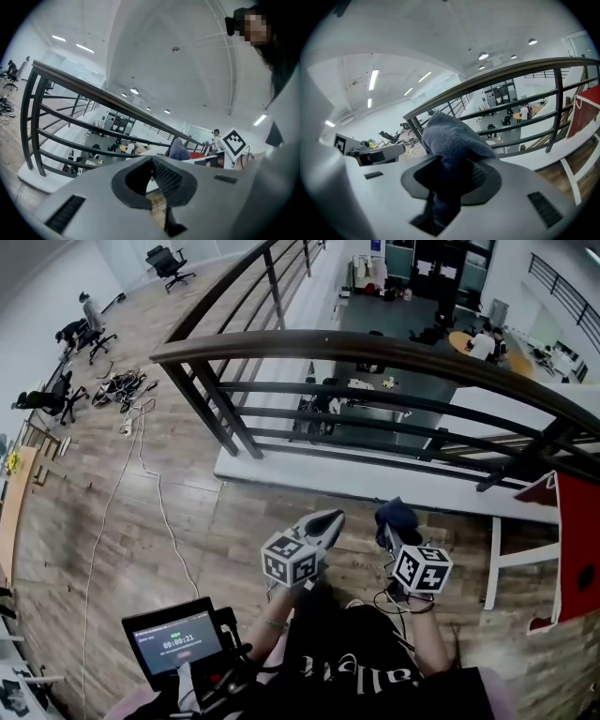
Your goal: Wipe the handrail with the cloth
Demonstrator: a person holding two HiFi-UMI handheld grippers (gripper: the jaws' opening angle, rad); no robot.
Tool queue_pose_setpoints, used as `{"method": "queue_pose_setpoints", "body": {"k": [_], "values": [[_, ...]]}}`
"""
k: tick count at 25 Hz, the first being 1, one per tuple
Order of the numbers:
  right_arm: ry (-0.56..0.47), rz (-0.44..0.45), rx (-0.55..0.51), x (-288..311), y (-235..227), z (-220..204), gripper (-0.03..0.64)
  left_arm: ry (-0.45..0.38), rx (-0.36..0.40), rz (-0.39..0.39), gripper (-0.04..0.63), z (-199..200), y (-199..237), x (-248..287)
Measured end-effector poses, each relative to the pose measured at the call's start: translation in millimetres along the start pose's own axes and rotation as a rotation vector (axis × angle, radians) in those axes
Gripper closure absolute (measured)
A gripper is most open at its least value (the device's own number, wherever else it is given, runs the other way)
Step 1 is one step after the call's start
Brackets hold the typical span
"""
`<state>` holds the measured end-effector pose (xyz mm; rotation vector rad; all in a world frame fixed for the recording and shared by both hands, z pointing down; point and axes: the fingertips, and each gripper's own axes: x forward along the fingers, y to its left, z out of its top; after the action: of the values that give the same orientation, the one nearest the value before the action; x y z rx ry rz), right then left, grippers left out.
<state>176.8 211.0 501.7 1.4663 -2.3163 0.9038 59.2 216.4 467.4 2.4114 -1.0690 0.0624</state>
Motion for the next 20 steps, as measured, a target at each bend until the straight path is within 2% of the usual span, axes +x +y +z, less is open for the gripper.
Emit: {"method": "queue_pose_setpoints", "body": {"k": [10, 14, 20], "values": [[0.005, 0.045, -0.049, -39, -12, -21, 0.512, -0.009, 0.012, 0.025, 0.594, -29, -50, -4], [0.001, 0.049, -0.055, -47, -12, -32, 0.512, -0.016, 0.02, 0.034, 0.594, -37, -56, -12], [0.009, 0.046, -0.067, -50, -15, -25, 0.512, 0.003, 0.018, 0.048, 0.594, -32, -56, -9]]}}
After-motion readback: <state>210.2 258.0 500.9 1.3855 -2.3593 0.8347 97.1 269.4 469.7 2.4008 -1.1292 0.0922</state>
